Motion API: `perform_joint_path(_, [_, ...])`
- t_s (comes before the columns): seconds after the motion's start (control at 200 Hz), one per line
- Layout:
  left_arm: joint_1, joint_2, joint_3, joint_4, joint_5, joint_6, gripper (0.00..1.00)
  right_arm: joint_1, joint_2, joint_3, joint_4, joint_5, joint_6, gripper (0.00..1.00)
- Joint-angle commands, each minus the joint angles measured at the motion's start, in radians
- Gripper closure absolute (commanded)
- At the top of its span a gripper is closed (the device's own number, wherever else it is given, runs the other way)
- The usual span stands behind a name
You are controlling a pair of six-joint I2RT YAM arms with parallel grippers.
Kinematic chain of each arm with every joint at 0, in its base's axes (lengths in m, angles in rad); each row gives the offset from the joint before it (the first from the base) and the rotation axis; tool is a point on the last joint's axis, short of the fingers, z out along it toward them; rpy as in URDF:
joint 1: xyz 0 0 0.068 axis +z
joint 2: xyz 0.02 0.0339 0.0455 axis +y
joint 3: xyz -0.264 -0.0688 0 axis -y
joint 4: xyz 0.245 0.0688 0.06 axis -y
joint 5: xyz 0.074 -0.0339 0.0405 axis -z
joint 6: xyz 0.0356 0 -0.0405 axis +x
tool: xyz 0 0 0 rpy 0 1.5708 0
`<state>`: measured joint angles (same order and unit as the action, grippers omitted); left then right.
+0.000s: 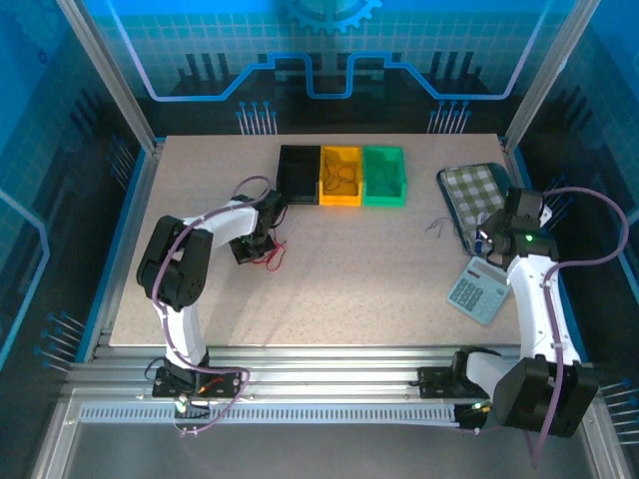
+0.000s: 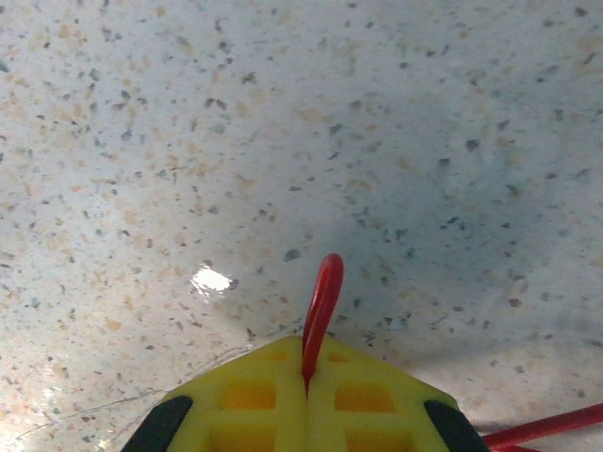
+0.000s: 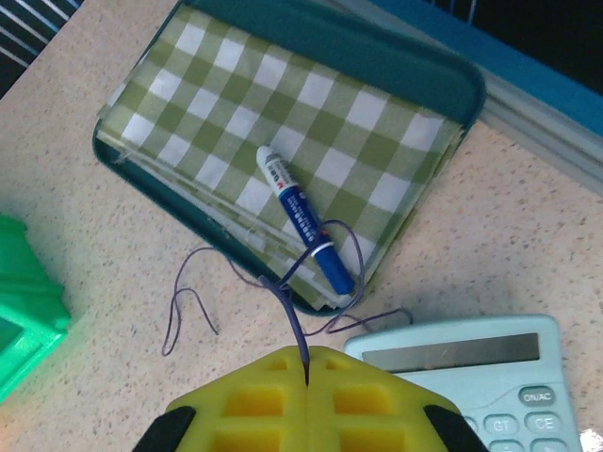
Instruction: Untangle the cables
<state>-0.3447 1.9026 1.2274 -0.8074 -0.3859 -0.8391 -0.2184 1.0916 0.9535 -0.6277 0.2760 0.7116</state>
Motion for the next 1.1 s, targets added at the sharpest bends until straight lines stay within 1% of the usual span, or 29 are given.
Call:
perform_joint_path(0.0, [-0.005, 0.011, 0.015, -0.052, -0.009, -0.02, 1.0, 0.027, -0.01, -0.031, 0.045, -0.1, -0.005, 1.0])
perform_joint_path(0.065, [-0.019, 0.015, 0.025, -0.045, -0.006, -0.019, 1.0, 0.073, -0.008, -0.04, 0.095, -0.158, -0.047, 1.0])
perform_joint_path(0.13, [-0.052, 0.02, 0.048, -0.034, -0.014, 0.003, 1.0, 0.144, -0.005, -0.039, 0.132, -0.193, -0.095, 1.0])
perform_joint_path(0.275, [-0.164, 0.081, 0.158, -0.029, -0.012, 0.076, 1.0, 0.378, 0.029, -0.017, 0.197, -0.214, -0.188, 1.0])
perform_joint_path(0.385, [-0.22, 0.129, 0.215, -0.01, 0.043, 0.086, 1.0, 0.551, 0.064, -0.005, 0.268, -0.254, -0.24, 1.0])
perform_joint_path(0.465, [-0.22, 0.147, 0.205, 0.015, 0.109, 0.035, 1.0, 0.654, 0.088, 0.011, 0.297, -0.247, -0.249, 1.0])
perform_joint_path(0.5, [-0.218, 0.152, 0.195, 0.03, 0.133, 0.018, 1.0, 0.681, 0.097, 0.013, 0.3, -0.227, -0.238, 1.0])
perform_joint_path(0.6, [-0.214, 0.157, 0.197, 0.019, 0.137, 0.008, 1.0, 0.701, 0.124, 0.008, 0.289, -0.171, -0.194, 1.0])
perform_joint_path(0.651, [-0.212, 0.153, 0.192, 0.026, 0.141, 0.011, 1.0, 0.698, 0.145, 0.017, 0.245, -0.115, -0.167, 1.0])
perform_joint_path(0.741, [-0.212, 0.15, 0.187, 0.027, 0.139, 0.008, 1.0, 0.683, 0.195, 0.039, 0.187, -0.059, -0.134, 1.0])
perform_joint_path(0.846, [-0.213, 0.153, 0.19, 0.022, 0.139, 0.002, 1.0, 0.665, 0.268, 0.065, 0.16, -0.061, -0.112, 1.0])
perform_joint_path(1.006, [-0.214, 0.146, 0.184, 0.022, 0.133, 0.001, 1.0, 0.657, 0.406, 0.125, 0.16, -0.104, -0.115, 0.98])
perform_joint_path(1.056, [-0.214, 0.143, 0.182, 0.022, 0.13, 0.003, 1.0, 0.659, 0.453, 0.158, 0.152, -0.121, -0.114, 0.93])
perform_joint_path(1.096, [-0.214, 0.143, 0.181, 0.022, 0.13, 0.003, 1.0, 0.659, 0.492, 0.186, 0.154, -0.147, -0.124, 0.86])
